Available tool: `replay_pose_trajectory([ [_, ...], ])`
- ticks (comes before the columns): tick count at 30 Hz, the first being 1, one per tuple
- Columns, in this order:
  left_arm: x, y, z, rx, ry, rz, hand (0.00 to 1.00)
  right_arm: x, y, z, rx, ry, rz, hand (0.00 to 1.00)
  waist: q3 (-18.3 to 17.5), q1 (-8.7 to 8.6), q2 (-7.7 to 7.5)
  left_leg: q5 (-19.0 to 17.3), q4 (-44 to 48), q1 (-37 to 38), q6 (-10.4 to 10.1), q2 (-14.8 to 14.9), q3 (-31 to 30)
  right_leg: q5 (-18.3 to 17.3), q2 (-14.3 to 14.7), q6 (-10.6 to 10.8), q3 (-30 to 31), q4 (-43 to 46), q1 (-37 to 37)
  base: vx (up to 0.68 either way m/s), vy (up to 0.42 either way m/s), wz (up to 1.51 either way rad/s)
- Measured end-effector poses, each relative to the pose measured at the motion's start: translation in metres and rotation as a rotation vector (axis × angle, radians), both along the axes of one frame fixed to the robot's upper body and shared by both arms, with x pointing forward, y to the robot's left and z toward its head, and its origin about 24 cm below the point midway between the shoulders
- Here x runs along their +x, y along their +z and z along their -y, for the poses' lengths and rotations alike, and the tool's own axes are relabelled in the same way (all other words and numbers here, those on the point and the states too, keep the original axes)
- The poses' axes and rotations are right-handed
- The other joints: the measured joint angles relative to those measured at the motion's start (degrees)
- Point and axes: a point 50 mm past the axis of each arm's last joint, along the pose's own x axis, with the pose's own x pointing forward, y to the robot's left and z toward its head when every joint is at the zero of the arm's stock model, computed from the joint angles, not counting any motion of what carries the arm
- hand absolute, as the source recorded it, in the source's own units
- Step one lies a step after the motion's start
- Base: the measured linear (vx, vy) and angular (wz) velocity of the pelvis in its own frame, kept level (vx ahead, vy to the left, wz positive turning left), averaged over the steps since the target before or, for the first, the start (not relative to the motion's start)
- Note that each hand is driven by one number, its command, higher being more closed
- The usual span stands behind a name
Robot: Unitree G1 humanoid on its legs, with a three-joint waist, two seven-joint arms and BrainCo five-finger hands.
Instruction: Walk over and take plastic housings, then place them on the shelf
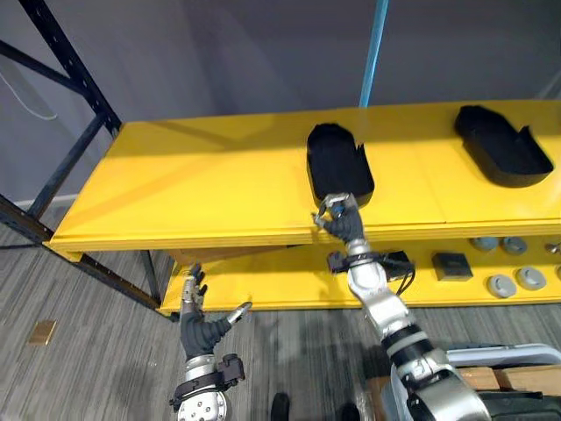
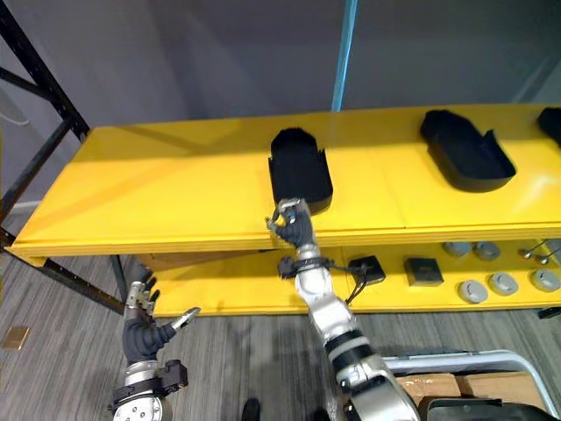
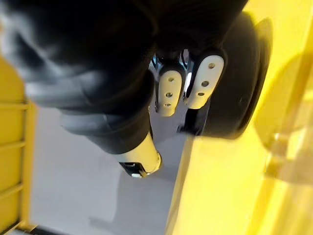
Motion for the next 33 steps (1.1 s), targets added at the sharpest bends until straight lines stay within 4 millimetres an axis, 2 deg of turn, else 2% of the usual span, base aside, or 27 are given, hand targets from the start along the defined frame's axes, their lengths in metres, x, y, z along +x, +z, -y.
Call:
replay_pose_trajectory([
  [3,0.0,-0.01,0.001,-0.016,-0.024,-0.044,0.0,0.005,0.01,0.016,-0.005,-0.068,0.023,1.0,1.33,0.1,0.88,0.35,0.11,-1.03,0.32,-0.03,-0.07,0.16,0.01,0.05,-0.03,-0.08,-0.89,0.0,0.0,0.0],
  [6,0.0,-0.012,0.002,-0.015,-0.033,-0.052,0.0,0.008,0.018,0.031,0.033,-0.134,0.038,1.0,2.36,0.73,1.44,0.5,0.2,-1.22,0.3,0.02,-0.15,0.19,0.13,0.07,-0.07,-0.31,-0.94,0.0,0.0,0.0],
  [8,0.0,-0.013,0.002,-0.015,-0.035,-0.058,0.0,0.017,0.038,0.043,0.059,-0.195,0.066,1.0,3.41,0.78,2.19,0.55,0.21,-1.3,0.34,0.03,-0.29,0.19,0.16,0.07,-0.14,-0.36,-0.97,0.0,0.0,0.0],
  [11,0.0,-0.014,0.002,-0.033,-0.033,-0.06,0.0,0.024,0.056,0.061,0.099,-0.252,0.077,1.0,4.5,1.04,2.9,0.55,0.2,-1.93,0.34,0.0,-0.89,0.19,0.19,0.06,-0.47,-0.36,-1.41,0.0,0.009,0.04],
  [14,0.001,-0.013,0.001,-0.033,-0.029,-0.056,0.0,0.026,0.061,0.071,0.118,-0.281,0.071,1.0,5.09,1.44,3.48,0.62,0.21,-2.41,0.35,-0.1,-1.28,0.19,0.19,0.06,-0.72,-0.36,-1.71,0.01,0.02,0.06],
  [21,0.01,-0.006,0.002,-0.032,-0.039,-0.02,0.0,0.029,0.081,0.067,0.152,-0.243,0.098,1.0,6.26,1.58,4.33,0.96,0.22,-2.85,0.2,-0.14,-2.11,0.19,0.27,0.05,-1.5,-0.34,-1.84,0.0,0.008,0.05],
  [25,0.014,-0.006,0.004,-0.045,-0.047,-0.018,0.0,0.023,0.082,0.059,0.15,-0.194,0.13,1.0,6.28,2.11,4.37,0.97,0.24,-2.82,0.19,-0.08,-2.07,0.2,0.34,0.03,-1.49,-0.34,-1.84,0.0,0.0,0.0],
  [28,0.016,-0.009,0.004,-0.042,-0.046,-0.031,0.0,-0.001,0.071,0.034,0.156,-0.072,0.198,1.0,6.27,1.66,4.31,0.97,0.25,-2.32,0.2,-0.06,-1.47,0.19,0.32,0.03,-1.1,-0.34,-1.51,0.03,0.009,-0.07],
  [32,0.016,-0.01,0.004,-0.036,-0.063,-0.038,0.0,-0.016,0.023,0.008,0.117,0.039,0.099,1.0,6.1,0.41,3.5,0.77,0.22,-0.4,0.08,0.25,-0.02,0.19,0.54,0.02,0.36,-0.23,-0.32,0.01,0.002,-0.17],
  [33,0.016,-0.011,0.005,-0.035,-0.069,-0.04,0.0,-0.018,0.018,0.006,0.113,0.048,0.086,1.0,6.06,0.37,3.36,0.7,0.21,-0.07,0.0,0.38,0.19,0.23,0.65,-0.04,0.62,-0.23,-0.13,-0.01,-0.011,-0.21],
])
